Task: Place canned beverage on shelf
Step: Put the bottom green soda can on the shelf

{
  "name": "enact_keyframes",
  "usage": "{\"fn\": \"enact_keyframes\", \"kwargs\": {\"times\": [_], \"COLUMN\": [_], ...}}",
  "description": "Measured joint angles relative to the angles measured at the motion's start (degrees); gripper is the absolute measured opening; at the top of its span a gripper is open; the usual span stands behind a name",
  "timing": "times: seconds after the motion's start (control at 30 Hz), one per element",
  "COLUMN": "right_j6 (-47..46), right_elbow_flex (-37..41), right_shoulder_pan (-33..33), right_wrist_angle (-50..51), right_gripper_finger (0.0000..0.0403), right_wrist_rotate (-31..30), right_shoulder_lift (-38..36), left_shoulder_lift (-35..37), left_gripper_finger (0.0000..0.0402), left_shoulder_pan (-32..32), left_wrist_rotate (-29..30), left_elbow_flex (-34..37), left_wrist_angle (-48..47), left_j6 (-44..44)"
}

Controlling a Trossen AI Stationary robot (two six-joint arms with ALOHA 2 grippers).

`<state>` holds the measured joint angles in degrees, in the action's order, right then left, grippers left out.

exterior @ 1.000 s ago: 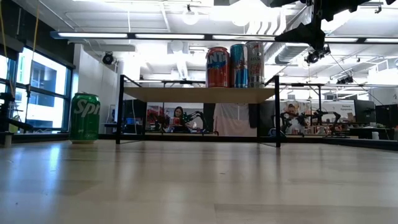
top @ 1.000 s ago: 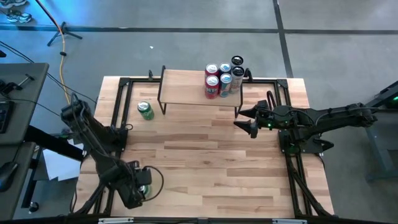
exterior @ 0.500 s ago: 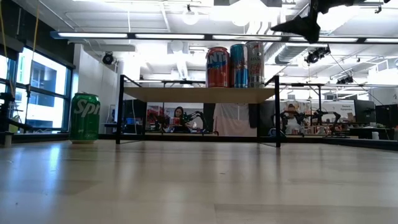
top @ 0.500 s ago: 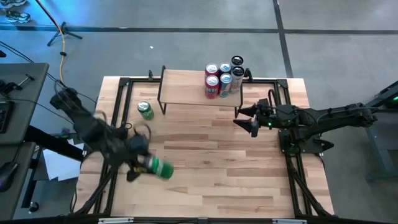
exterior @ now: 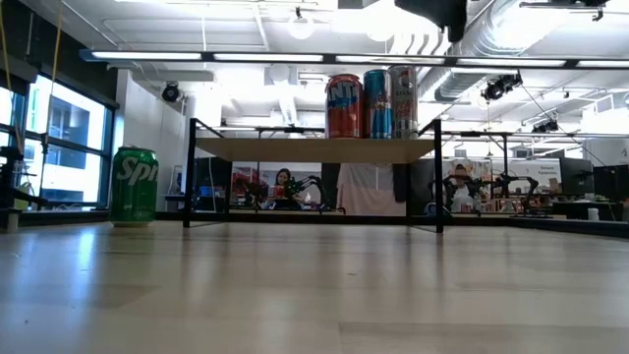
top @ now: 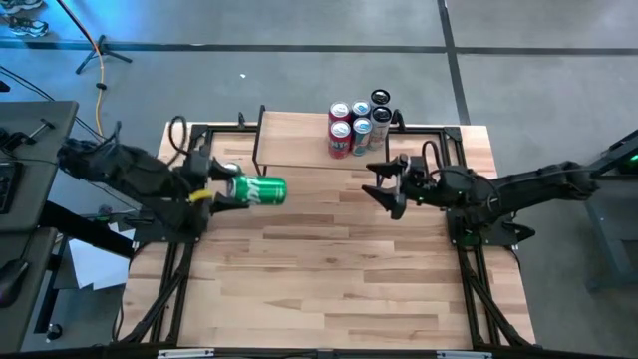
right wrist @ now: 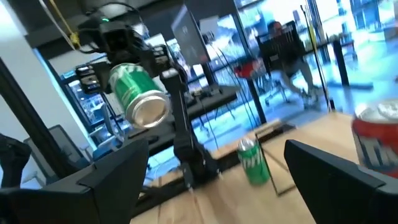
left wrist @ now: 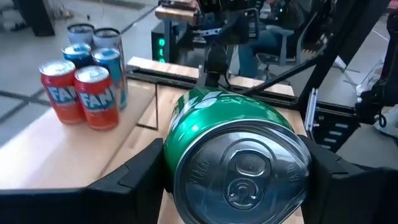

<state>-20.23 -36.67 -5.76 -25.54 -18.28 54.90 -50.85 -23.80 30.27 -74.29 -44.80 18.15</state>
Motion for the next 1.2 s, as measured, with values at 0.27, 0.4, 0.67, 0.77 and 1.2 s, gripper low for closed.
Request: {"fn": "enact_keyframes", "kwargs": {"times": [0.27,0.4,0.67,0.77,1.2], "right_j6": [1.7,1.7,1.0,1.2,0.7], "right_elbow_flex": [0.0,0.0,0.0,0.0,0.0], "right_shoulder_pan": [0.1,0.1,0.1,0.1,0.2], "right_wrist_angle": [-6.4,-7.0,-7.1,-6.9,-8.4], "right_gripper_finger": [0.0360,0.0360,0.0360,0.0360,0.0360], "right_wrist_rotate": [-0.3,-0.8,-0.9,-0.9,2.9], "right_shoulder_lift": [2.1,2.1,2.1,2.1,2.1], "left_shoulder_lift": [8.2,11.6,13.1,13.2,13.5], "left_gripper_finger": [0.0224,0.0224,0.0224,0.0224,0.0224], "left_shoulder_pan": [6.6,9.4,13.1,13.9,14.1], "left_wrist_rotate": [-6.9,-12.6,-16.3,-16.4,-14.6], "left_elbow_flex": [12.6,21.3,29.9,30.1,30.1], "left_wrist_angle": [13.1,25.9,46.1,46.7,46.2], "left_j6": [-5.3,-4.8,-4.3,-3.8,-0.9]}}
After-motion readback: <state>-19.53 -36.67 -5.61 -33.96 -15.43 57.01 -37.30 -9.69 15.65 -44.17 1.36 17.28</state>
